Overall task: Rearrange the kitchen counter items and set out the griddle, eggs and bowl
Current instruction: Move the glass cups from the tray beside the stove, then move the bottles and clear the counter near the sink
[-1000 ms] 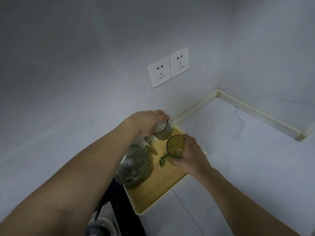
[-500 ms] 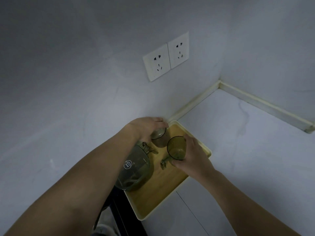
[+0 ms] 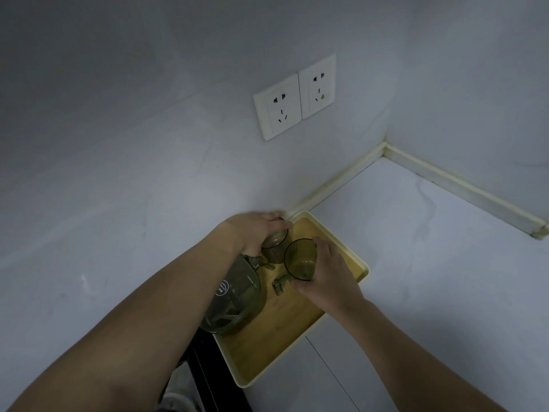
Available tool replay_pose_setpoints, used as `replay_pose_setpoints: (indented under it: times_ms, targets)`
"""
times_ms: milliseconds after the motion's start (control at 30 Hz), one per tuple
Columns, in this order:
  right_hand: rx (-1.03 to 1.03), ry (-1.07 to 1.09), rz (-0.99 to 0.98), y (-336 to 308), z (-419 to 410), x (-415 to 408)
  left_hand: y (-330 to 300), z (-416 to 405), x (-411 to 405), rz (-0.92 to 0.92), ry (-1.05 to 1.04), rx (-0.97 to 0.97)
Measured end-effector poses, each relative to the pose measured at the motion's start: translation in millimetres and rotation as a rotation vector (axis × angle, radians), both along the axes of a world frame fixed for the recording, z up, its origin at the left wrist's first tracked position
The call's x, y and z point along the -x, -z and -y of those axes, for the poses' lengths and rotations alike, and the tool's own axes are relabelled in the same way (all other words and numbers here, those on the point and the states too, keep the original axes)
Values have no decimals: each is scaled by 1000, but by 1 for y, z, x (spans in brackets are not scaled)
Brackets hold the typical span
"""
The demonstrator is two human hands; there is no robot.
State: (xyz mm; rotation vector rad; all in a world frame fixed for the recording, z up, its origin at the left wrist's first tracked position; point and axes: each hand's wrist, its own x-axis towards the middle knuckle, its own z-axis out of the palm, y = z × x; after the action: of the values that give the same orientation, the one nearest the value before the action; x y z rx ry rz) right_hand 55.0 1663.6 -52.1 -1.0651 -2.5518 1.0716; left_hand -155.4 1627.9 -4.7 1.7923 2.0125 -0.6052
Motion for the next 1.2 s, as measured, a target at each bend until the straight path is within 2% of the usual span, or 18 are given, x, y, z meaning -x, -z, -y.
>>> replay_pose_setpoints:
  times_ms: [133, 567, 800, 1067, 1200]
  targets:
    - [-15, 7, 15, 5, 3, 6, -1, 12, 2, -68, 34, -13]
    - [-69, 60, -9, 16, 26, 23, 0, 34, 11, -55, -37, -129]
    - [-38, 71, -3, 15, 29, 25, -2, 40, 5, -99, -43, -118]
    - [-26, 53, 44, 10, 30, 19, -11, 53, -3, -85, -129, -119]
    - [-125, 31, 51, -5, 32, 10, -29, 82, -19, -95, -229, -184]
